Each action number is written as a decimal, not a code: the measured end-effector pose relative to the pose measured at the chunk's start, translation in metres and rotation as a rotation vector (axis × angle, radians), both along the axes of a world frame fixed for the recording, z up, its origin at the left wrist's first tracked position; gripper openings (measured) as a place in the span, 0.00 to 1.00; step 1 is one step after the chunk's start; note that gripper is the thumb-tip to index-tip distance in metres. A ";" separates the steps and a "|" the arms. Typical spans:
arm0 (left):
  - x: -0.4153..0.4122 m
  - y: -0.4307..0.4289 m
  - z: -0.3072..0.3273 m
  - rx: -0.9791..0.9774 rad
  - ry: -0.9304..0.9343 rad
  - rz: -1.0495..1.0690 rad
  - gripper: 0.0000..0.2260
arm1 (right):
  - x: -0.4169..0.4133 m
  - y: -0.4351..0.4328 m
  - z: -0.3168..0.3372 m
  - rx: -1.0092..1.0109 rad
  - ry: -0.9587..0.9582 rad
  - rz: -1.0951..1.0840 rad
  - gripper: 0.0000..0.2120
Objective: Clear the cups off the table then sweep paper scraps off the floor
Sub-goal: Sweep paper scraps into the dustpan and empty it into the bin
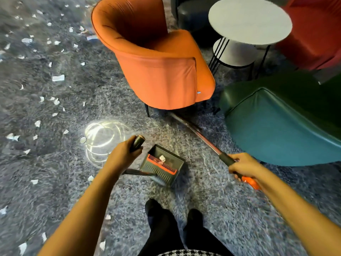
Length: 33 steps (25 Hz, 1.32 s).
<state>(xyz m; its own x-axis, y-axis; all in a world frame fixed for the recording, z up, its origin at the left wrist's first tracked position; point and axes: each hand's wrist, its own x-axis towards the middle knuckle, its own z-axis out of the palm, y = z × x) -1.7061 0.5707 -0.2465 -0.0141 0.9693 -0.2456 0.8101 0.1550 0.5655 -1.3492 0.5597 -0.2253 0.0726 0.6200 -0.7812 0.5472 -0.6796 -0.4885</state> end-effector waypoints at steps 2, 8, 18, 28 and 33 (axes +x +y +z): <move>-0.018 -0.005 -0.004 0.019 -0.061 0.056 0.09 | -0.023 0.027 -0.025 0.011 -0.045 0.015 0.18; -0.060 -0.002 -0.016 -0.048 -0.087 0.097 0.07 | -0.076 0.044 -0.053 -0.072 -0.119 0.250 0.11; -0.077 0.015 -0.021 -0.127 -0.030 0.117 0.11 | -0.071 -0.012 0.024 -0.273 -0.146 0.581 0.19; -0.091 -0.021 -0.018 -0.064 -0.027 0.159 0.07 | -0.047 -0.008 0.067 -0.237 0.011 0.457 0.30; -0.115 -0.072 -0.011 -0.040 -0.060 0.370 0.16 | -0.096 0.026 0.066 -0.137 -0.110 0.550 0.29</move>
<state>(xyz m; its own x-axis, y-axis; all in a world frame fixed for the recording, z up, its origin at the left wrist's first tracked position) -1.8210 0.4987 -0.2572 -0.3458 0.8909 -0.2946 0.6605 0.4541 0.5980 -1.4451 0.5858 -0.1588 -0.1459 0.4830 -0.8634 0.8806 -0.3343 -0.3358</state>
